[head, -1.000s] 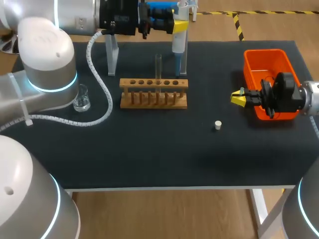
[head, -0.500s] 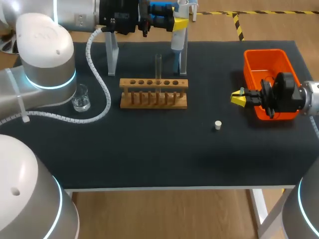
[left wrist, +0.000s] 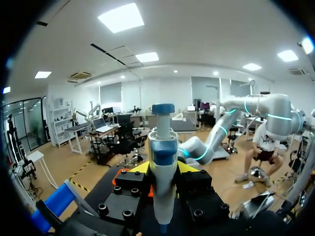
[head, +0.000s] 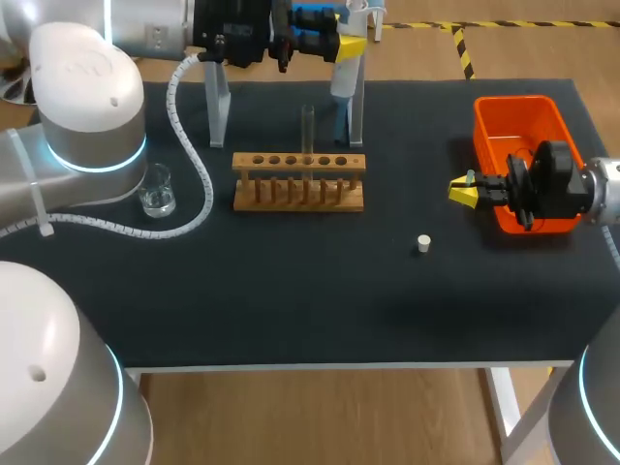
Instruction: Invert the test tube, pick up the pipette, mount the tip to pipette, aspirate from beaker and dispense into the tube, eject the tip, return the pipette, and cap with the stopper.
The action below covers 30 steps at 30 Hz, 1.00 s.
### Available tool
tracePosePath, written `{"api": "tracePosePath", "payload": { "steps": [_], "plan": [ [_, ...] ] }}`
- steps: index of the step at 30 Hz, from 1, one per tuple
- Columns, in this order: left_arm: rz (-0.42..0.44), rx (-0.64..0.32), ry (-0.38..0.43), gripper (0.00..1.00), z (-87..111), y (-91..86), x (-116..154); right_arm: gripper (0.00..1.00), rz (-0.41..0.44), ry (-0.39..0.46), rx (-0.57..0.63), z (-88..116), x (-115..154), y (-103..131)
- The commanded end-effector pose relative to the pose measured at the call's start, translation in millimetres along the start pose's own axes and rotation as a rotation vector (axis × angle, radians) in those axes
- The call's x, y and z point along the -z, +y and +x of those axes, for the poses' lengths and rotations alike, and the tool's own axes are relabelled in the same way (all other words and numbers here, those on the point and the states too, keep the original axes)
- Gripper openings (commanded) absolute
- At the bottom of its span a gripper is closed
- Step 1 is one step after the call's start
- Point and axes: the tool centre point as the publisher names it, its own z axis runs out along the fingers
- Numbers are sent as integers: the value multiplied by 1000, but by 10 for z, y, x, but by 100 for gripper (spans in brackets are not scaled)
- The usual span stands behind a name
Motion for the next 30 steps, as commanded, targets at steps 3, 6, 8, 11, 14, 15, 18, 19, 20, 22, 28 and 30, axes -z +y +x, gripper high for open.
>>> {"api": "tracePosePath", "payload": {
  "steps": [3, 6, 8, 11, 14, 15, 18, 19, 20, 22, 28, 30],
  "plan": [
    [1, 1, -7, 0, 17, 13, 7, 0, 0, 0, 1, 4, 3, -1],
    [1, 1, -7, 0, 17, 13, 7, 0, 0, 0, 1, 4, 3, -1],
    [1, 1, -7, 0, 17, 13, 7, 0, 0, 0, 1, 4, 3, -1],
    [1, 1, -7, 0, 17, 13, 7, 0, 0, 0, 1, 4, 3, -1],
    [1, 1, -7, 0, 17, 13, 7, 0, 0, 0, 1, 4, 3, -1],
    [1, 1, -7, 0, 17, 13, 7, 0, 0, 0, 1, 4, 3, -1],
    [1, 1, -7, 0, 17, 13, 7, 0, 0, 0, 1, 4, 3, -1],
    [1, 1, -7, 0, 17, 13, 7, 0, 0, 0, 1, 4, 3, -1],
    [1, 1, -7, 0, 17, 13, 7, 0, 0, 0, 1, 4, 3, -1],
    [1, 1, -7, 0, 17, 13, 7, 0, -5, -3, -6, -19, -76, 15],
    [1, 1, -7, 0, 17, 13, 7, 0, -7, 34, -26, -41, -346, 7],
    [1, 1, -7, 0, 17, 13, 7, 0, -5, 37, -60, -67, -421, 0]
  ]
}}
